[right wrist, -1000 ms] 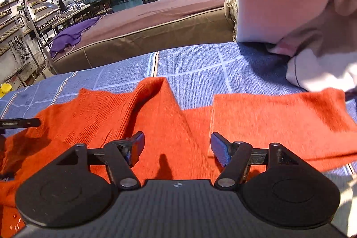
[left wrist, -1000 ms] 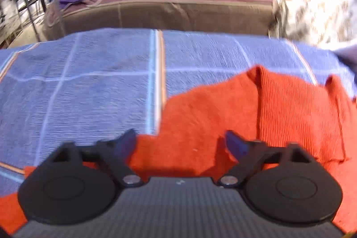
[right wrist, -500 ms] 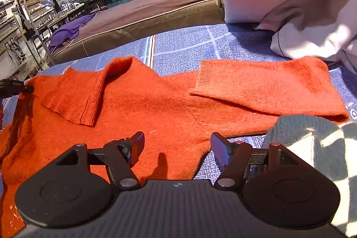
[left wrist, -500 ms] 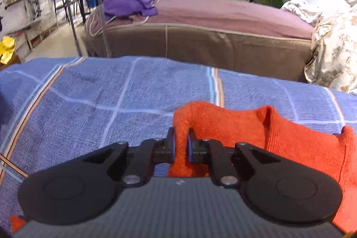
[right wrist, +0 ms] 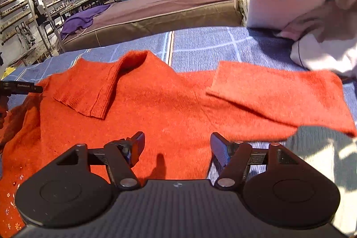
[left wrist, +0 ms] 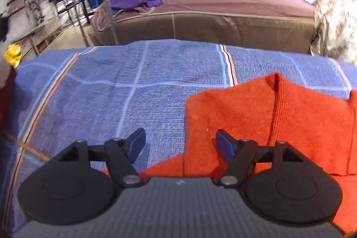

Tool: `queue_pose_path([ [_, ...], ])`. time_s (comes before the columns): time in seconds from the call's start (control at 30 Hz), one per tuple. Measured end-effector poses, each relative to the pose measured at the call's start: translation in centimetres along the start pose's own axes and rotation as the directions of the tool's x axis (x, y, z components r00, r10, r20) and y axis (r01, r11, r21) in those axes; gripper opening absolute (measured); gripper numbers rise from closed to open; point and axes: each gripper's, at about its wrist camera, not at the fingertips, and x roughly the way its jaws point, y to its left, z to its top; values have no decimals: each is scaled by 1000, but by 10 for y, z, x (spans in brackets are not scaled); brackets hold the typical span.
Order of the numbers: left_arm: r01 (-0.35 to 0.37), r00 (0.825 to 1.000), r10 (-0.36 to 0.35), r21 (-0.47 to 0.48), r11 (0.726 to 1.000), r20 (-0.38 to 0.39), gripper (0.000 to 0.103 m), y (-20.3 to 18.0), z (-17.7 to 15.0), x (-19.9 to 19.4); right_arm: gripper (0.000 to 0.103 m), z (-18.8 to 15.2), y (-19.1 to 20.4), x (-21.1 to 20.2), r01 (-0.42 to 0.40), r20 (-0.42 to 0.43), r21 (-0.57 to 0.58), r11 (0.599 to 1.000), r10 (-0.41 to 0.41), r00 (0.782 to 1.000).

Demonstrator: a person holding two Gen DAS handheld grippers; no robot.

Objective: Fold small clothes

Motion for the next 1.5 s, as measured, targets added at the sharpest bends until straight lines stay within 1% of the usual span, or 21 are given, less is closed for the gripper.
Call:
queue_pose_path([
  [0.03,22,1000,-22,-19,1000,4,76,1,-4,-8,102,11,2,5,-10,36,-19,1000,10,999],
  [0.1,85,996,-84,-35,996,9,77,-1,-16,-28,84,31,6,18,-59,80,-17,998,60,995],
  [0.13,108,994,-108,-33,994,7,77,-4,-24,-37,80,42,7,30,-99,74,8,995,98,992],
  [0.23,171,985,-171,-7,985,-1,79,-20,-51,-62,78,63,14,73,-226,8,130,965,227,974],
  [0.37,227,973,-227,-5,974,-37,80,-36,-86,-85,79,70,29,120,-267,-2,290,919,279,960],
  [0.47,249,966,-251,-31,968,-57,80,-38,-104,-98,77,73,43,142,-275,16,279,920,282,959],
  [0.53,256,964,-258,-37,966,-64,81,-36,-111,-103,46,78,52,149,-226,15,224,948,229,973],
  [0.57,255,964,-257,-31,966,-71,81,-35,-113,-105,13,81,55,153,-195,-6,189,962,200,980],
  [0.63,249,966,-250,-25,968,-67,81,-32,-117,-112,10,90,55,160,-149,-26,143,978,155,988],
  [0.73,238,969,-241,-56,970,-56,83,-23,-119,-118,9,111,52,165,-69,34,78,995,66,997],
  [0.77,239,969,-243,-71,968,-53,84,-20,-119,-119,0,117,52,168,-36,51,38,999,34,998],
  [0.83,239,968,-245,-97,966,-55,85,-17,-120,-120,1,126,52,178,3,53,-30,1000,-2,999],
  [0.9,237,968,-244,-109,965,-60,85,-16,-120,-121,0,129,51,186,-7,36,-64,998,9,999],
  [0.97,234,969,-241,-115,965,-54,85,-14,-121,-124,1,126,51,186,8,18,-55,998,-7,1000],
  [1.03,233,970,-239,-113,966,-43,88,-13,-122,-126,26,117,42,171,22,33,100,995,-25,999],
  [1.07,227,972,-233,-110,968,-41,88,-14,-122,-126,52,111,38,163,4,38,175,985,-11,999],
  [1.1,223,973,-228,-107,969,-43,89,-15,-121,-125,67,103,35,156,-19,43,216,976,10,999],
  [1.27,229,972,-233,-93,969,-33,90,-26,-121,-124,67,66,48,118,-85,97,79,993,77,992],
  [1.33,232,972,-234,-76,970,-28,96,-34,-122,-126,67,53,51,116,-128,46,98,987,124,991],
  [1.4,237,970,-239,-70,969,-31,97,-39,-125,-128,67,40,51,116,-157,-2,137,978,159,987],
  [1.5,232,971,-234,-39,972,-49,98,-44,-130,-130,65,26,64,114,-170,1,67,983,170,985],
])
